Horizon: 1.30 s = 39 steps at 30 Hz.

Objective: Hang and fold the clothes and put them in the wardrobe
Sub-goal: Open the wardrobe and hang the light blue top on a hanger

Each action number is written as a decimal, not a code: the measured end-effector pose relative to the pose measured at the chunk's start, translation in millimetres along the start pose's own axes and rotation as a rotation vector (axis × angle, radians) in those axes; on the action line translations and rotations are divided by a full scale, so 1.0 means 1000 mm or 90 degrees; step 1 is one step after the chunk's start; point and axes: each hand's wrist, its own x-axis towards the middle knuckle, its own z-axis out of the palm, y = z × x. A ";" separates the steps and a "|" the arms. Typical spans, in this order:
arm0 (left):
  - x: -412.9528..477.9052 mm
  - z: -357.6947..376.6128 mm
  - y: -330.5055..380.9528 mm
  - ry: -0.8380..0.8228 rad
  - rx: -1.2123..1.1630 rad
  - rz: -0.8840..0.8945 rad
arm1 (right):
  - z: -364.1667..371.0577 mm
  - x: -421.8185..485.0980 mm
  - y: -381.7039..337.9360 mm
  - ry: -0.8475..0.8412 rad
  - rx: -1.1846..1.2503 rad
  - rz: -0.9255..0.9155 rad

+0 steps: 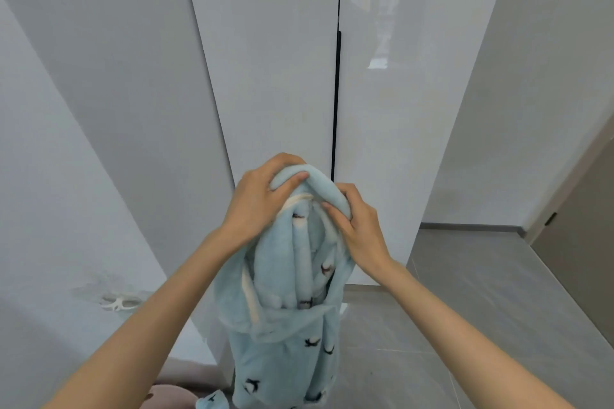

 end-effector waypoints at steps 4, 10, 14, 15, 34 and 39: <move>0.007 -0.024 -0.011 0.082 -0.029 -0.022 | 0.011 0.025 -0.011 -0.027 -0.047 -0.054; 0.030 -0.037 -0.031 0.136 -0.080 -0.090 | 0.032 0.054 -0.004 -0.044 -0.107 0.000; 0.052 -0.028 -0.052 0.127 -0.079 -0.116 | 0.029 0.078 0.019 0.011 -0.035 0.060; 0.059 -0.025 -0.058 0.123 -0.079 -0.124 | 0.027 0.088 0.026 0.046 -0.023 0.069; 0.232 0.045 -0.149 0.126 0.114 -0.186 | -0.003 0.368 0.211 0.126 -0.117 0.202; 0.251 0.051 -0.171 0.114 0.137 -0.208 | 0.011 0.393 0.233 0.139 -0.133 0.151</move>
